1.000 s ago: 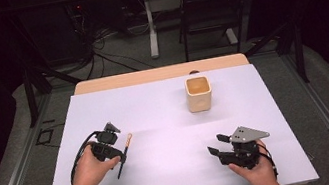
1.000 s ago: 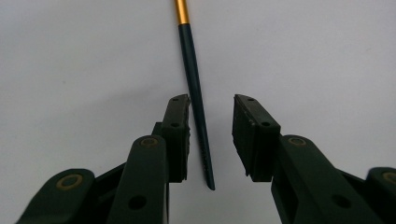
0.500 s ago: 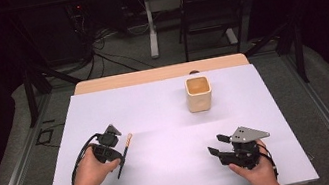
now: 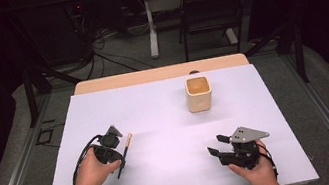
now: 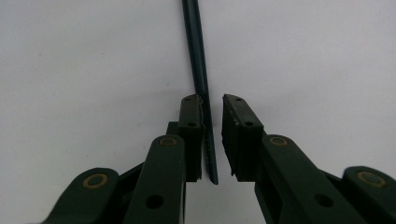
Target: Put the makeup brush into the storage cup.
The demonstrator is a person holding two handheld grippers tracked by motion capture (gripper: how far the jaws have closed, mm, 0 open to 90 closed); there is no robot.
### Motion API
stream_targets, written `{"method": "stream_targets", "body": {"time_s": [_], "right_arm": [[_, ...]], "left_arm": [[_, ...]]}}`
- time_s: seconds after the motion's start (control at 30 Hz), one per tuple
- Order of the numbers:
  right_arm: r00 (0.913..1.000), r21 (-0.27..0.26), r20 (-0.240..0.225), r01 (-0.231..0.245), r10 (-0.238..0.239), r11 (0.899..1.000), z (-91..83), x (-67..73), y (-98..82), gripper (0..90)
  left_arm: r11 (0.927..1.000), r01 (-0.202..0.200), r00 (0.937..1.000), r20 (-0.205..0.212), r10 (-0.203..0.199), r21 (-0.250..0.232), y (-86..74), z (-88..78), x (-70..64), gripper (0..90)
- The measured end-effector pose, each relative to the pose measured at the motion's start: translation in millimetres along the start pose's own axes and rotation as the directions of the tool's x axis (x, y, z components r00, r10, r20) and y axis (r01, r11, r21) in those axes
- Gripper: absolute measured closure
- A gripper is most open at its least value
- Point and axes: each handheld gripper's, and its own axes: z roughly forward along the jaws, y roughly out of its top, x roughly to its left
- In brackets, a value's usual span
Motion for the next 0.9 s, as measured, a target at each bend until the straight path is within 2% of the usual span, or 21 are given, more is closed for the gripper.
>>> {"method": "stream_targets", "body": {"time_s": [0.7, 0.9], "right_arm": [[1.0, 0.011, -0.002, 0.001, -0.001, 1.0, -0.3, 0.0, 0.0, 43.7], [1.0, 0.012, -0.003, 0.002, -0.001, 1.0, -0.1, 0.0, -0.1, 43.7]], "left_arm": [[0.9997, 0.01, 1.0, 0.0, -0.01, 0.023, 1.7, 6.1, 2.6, 80.8], [0.9995, 0.003, 0.9998, -0.018, -0.003, 0.031, 2.8, 6.6, 1.0, 81.9]]}}
